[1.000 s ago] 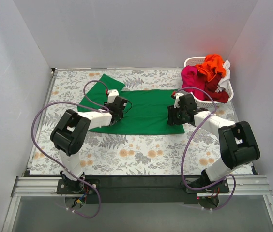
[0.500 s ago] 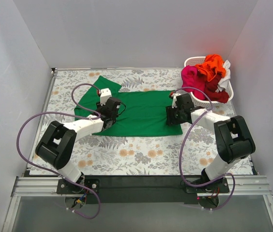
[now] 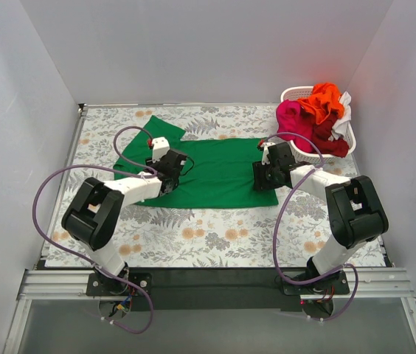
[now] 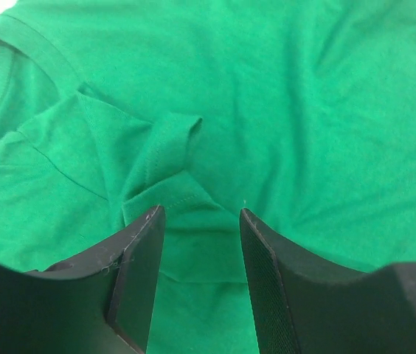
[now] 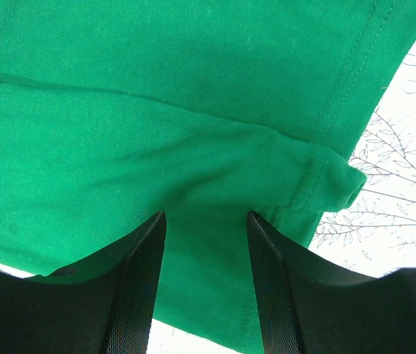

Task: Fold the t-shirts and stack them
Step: Fold the tshirt

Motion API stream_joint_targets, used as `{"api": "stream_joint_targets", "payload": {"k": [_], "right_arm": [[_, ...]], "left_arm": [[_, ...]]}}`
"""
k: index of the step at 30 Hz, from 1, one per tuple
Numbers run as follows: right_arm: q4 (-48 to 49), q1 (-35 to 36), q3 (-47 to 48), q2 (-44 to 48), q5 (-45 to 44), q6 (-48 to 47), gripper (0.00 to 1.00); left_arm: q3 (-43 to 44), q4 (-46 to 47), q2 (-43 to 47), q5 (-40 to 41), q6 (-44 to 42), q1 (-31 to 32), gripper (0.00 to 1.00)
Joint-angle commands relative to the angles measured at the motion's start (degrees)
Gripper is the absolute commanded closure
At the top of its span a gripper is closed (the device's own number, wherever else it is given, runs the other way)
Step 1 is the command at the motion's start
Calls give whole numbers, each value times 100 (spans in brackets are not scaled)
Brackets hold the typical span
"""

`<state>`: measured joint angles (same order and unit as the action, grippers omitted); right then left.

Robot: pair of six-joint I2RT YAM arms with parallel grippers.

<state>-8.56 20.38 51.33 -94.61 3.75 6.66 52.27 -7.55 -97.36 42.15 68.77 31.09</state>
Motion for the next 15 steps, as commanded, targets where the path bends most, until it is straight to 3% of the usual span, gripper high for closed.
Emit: {"api": "stream_joint_targets", "payload": {"k": [1,15], "right_arm": [[-173,27,140,-67,-111,-42,56],[-199,18,158,-84,-85,-59,56]], "left_arm": [[240,-89,24,373,93,-112,57],[363,34,-389,-31,22,-428,67]]}}
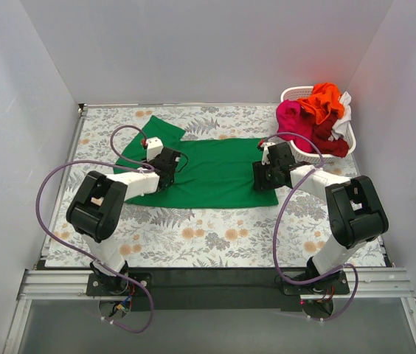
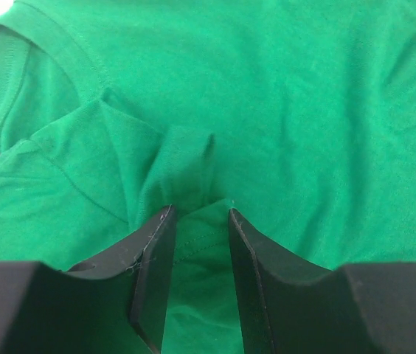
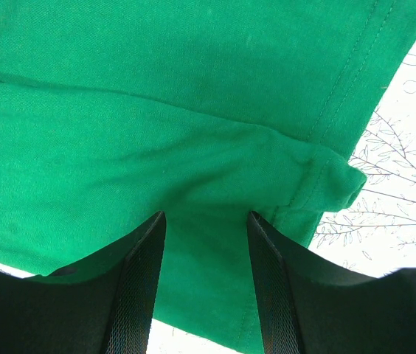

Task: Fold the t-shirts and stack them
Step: Fold the tshirt

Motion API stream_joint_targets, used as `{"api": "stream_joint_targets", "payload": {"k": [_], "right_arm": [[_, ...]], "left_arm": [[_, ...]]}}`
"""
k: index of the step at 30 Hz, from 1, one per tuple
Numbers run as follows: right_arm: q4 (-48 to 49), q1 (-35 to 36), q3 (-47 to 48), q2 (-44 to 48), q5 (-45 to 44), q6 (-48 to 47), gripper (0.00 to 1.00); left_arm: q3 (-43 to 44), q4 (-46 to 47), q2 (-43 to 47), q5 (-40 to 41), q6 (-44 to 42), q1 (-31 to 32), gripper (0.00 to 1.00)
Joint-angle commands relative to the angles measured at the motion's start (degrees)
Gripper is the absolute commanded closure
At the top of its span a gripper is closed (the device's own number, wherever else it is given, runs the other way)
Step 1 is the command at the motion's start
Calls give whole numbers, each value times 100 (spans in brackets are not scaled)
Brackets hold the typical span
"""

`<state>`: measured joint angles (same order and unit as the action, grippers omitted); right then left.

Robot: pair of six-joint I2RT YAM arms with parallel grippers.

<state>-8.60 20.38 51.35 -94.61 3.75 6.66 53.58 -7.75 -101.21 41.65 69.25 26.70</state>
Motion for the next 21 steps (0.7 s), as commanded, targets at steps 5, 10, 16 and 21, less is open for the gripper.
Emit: {"api": "stream_joint_targets", "payload": {"k": [5,10,16,21], "right_arm": [[-203,36,164,-93,-67,-68,56],[-203,62,182,-137,-50,-77,56],[-221,89,208,-146,-76,-94,57],[-239,89,217,-154,-102,-103,56]], "left_arm": [[302,133,-22,-60,-96,11,67],[346,160,-109,-78,-175,11,66],[372,107,-329,-113,-167,11,66],[346,63,-286,-78,-123,11,83]]}}
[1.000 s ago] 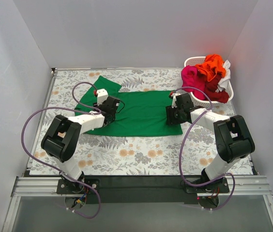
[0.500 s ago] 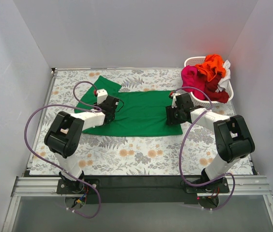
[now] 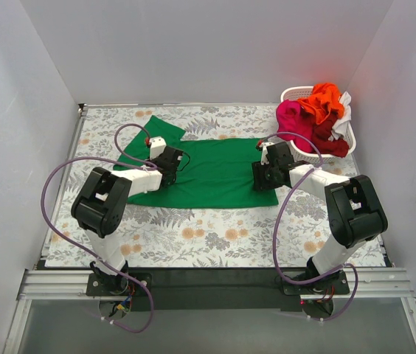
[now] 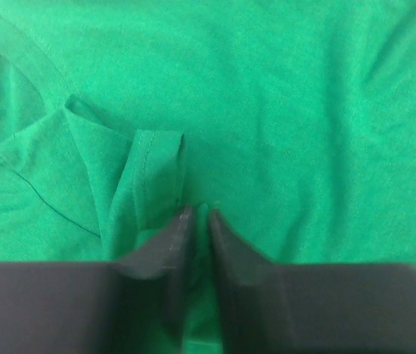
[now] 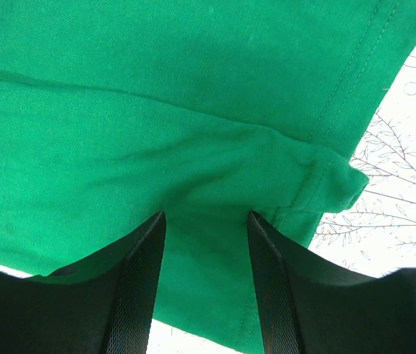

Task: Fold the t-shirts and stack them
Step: Fold the tshirt

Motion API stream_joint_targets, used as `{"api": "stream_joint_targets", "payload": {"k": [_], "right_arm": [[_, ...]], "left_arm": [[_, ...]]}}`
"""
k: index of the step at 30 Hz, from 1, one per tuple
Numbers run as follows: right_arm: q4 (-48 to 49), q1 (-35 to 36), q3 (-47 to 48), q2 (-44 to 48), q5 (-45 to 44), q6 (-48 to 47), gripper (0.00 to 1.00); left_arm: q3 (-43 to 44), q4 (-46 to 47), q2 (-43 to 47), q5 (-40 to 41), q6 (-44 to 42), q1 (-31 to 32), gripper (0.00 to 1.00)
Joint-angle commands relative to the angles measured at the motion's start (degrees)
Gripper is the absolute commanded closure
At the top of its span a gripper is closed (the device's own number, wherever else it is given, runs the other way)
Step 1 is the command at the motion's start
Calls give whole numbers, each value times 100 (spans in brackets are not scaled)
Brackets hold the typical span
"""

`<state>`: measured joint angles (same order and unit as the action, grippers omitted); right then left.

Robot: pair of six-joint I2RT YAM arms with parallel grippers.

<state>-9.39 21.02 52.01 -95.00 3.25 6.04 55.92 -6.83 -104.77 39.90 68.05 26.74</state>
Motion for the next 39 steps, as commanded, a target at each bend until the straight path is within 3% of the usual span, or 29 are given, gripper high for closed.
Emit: {"api": "stream_joint_targets", "payload": {"k": [1,3,14,26,28,30,31,34,39], "right_arm": [[-160,25,152,-124,-52,-42,56],[-160,17,160,-141,-52,-42,56],[-186,34,178,-185,-105,-42,56],[-256,43,213,-247,-140,-59,56],[-265,43,231,-256,-157,-59,56],[-283,43,239,-264,-184,-68,56],[-283,43,240,-282,-184,-68,56],[-292,43,275,-335,-193,-68,57],[-300,78,301,-405,-219,-68,57]], "left_arm": [[95,-29,140,97,-2,6,90],[112,-29,211,97,-29,6,100],[472,190,748,-333,-222,6,100],[1060,1175,-60,-940,-837,-2,100],[1227,1123,-218,-1246,-978,-2,88],[1334,1044,-342,-1545,-978,-2,67],[1316,1052,-316,-1590,-917,-2,49],[1158,1175,-1,-1756,-916,-2,37],[790,1429,851,-2012,-978,-116,34]]}}
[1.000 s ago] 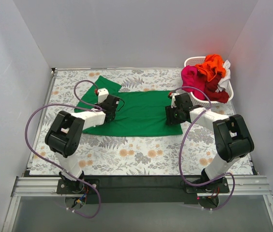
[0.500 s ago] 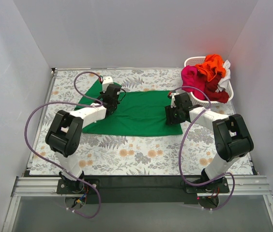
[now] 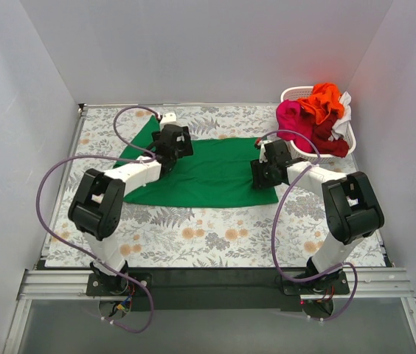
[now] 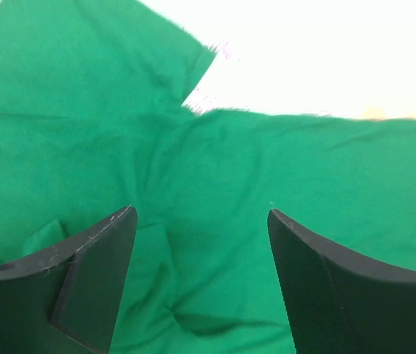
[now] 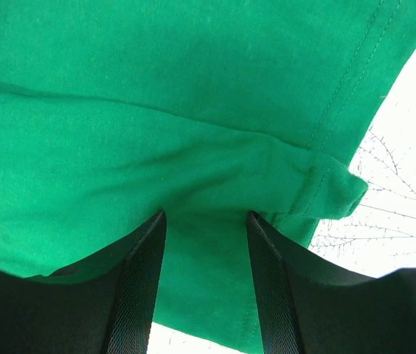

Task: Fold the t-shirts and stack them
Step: Fold the tshirt

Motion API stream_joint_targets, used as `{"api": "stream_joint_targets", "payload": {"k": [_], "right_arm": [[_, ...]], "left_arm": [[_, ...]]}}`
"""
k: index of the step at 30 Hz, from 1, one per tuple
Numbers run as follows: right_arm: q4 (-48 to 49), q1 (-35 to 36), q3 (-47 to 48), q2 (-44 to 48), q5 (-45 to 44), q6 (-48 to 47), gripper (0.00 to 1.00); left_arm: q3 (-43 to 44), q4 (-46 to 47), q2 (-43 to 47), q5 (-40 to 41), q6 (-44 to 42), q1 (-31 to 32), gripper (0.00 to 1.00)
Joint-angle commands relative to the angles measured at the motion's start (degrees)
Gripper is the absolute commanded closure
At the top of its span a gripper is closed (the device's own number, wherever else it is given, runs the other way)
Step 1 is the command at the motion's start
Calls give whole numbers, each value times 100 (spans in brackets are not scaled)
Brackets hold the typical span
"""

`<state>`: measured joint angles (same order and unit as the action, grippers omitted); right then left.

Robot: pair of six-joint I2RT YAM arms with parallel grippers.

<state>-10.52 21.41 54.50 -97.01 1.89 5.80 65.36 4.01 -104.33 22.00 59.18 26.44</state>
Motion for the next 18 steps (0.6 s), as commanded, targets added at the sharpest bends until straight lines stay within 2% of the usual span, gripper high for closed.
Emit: {"api": "stream_joint_targets", "payload": {"k": [1,7,11,15,18], "right_arm": [[-178,48,61,-213,-84,-44,57],[-196,56,52,-204,-92,-44,57],[-187,56,61,-213,-84,-35,57],[-187,91,52,-204,-101,-35,57],[-187,92,52,-204,-119,-35,57]], "left_arm": [[-225,372,896,-257,-82,-243,33],[-568,48,872,-337,173,-1262,33],[-761,100,705,-389,147,-1641,33],[-657,-40,458,-1099,112,-2010,33],[-595,-207,291,-1250,68,-2116,35]]}}
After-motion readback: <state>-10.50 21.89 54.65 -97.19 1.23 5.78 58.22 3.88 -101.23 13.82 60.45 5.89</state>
